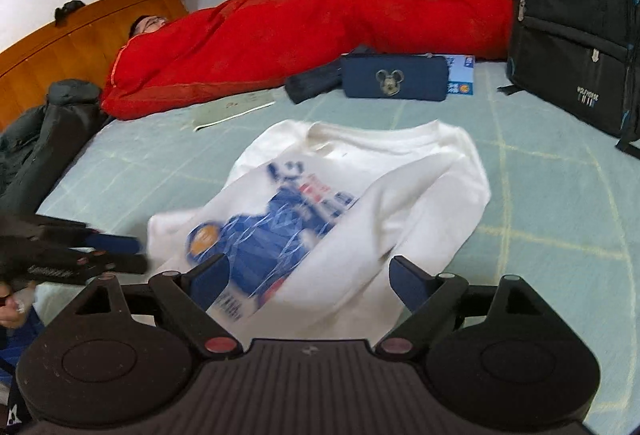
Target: Fold clothes
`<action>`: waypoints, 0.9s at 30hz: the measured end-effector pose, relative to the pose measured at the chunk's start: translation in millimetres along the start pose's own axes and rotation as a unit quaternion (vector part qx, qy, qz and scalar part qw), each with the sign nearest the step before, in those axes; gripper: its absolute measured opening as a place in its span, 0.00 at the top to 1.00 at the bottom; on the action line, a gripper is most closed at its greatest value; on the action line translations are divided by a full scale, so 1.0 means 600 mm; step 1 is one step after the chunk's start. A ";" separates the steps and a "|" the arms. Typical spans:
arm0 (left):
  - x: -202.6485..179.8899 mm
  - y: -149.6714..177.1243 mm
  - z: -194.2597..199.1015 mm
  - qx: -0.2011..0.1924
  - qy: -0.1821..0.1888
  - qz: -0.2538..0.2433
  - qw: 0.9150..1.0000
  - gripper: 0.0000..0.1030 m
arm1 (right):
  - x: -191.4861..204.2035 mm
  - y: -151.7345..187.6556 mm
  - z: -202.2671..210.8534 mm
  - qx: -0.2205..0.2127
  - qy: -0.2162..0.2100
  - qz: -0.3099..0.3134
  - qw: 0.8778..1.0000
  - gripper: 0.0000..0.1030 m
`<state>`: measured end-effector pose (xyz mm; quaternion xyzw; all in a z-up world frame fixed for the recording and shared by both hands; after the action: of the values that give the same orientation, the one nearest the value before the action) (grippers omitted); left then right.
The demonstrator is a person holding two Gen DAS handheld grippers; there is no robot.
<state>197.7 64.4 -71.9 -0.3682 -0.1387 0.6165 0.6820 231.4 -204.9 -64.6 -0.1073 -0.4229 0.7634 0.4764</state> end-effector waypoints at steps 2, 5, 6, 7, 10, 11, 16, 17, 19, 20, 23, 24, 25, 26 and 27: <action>0.001 0.002 -0.011 -0.011 -0.002 0.009 1.000 0.64 | 0.010 0.015 0.000 0.000 -0.004 -0.003 1.000 0.12; 0.015 0.002 -0.035 -0.015 -0.006 0.038 0.999 0.79 | 0.018 0.035 -0.003 0.003 -0.013 -0.013 1.000 0.12; 0.021 0.002 -0.041 -0.016 -0.001 0.054 0.998 0.86 | 0.020 0.042 -0.004 0.004 -0.017 -0.017 1.000 0.12; 0.027 0.001 -0.046 -0.016 0.005 0.070 0.997 0.93 | 0.021 0.048 -0.005 0.005 -0.020 -0.022 1.000 0.12; 0.033 -0.001 -0.045 -0.026 0.008 0.078 0.997 0.99 | 0.020 0.059 -0.012 0.011 -0.026 -0.035 0.999 0.12; 0.034 -0.004 -0.041 -0.029 0.002 0.073 0.997 0.99 | 0.019 0.062 -0.014 0.014 -0.027 -0.037 0.999 0.12; 0.065 -0.036 -0.018 -0.045 -0.060 0.045 0.996 1.00 | 0.007 0.065 -0.020 0.016 -0.017 -0.047 0.999 0.12; 0.076 -0.045 -0.015 -0.044 -0.074 0.043 0.995 1.00 | 0.005 0.065 -0.020 0.015 -0.016 -0.049 0.999 0.12; 0.094 -0.059 -0.013 -0.041 -0.103 0.034 0.993 1.00 | 0.002 0.064 -0.020 0.012 -0.012 -0.050 0.999 0.12; 0.104 -0.066 -0.013 -0.039 -0.117 0.030 0.992 1.00 | 0.001 0.063 -0.021 0.010 -0.009 -0.048 0.999 0.12; 0.133 -0.088 -0.013 -0.034 -0.160 0.016 0.986 1.00 | -0.003 0.059 -0.022 0.007 -0.004 -0.049 0.999 0.12; 0.146 -0.093 -0.014 -0.032 -0.170 0.015 0.985 1.00 | -0.005 0.058 -0.023 0.006 -0.003 -0.049 0.999 0.12; 0.160 -0.100 -0.016 -0.028 -0.179 0.018 0.983 1.00 | -0.007 0.056 -0.024 0.005 -0.001 -0.050 0.999 0.12; 0.175 -0.106 -0.017 -0.024 -0.188 0.021 0.982 1.00 | -0.009 0.055 -0.024 0.004 0.001 -0.050 0.999 0.12; 0.189 -0.111 -0.019 -0.020 -0.198 0.023 0.980 1.00 | -0.011 0.053 -0.025 0.003 0.003 -0.050 0.999 0.12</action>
<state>276.9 169.7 -64.7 -0.2559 -0.2750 0.6894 0.6194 223.1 -208.0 -99.6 -0.0867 -0.4243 0.7392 0.5158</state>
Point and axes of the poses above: each gripper's, at about its wrist camera, not at the fingertips, and z roughly against the way its jaws point, x to its left, y to its underside, the point moved 4 cm from there along -z, roughly the way its jaws point
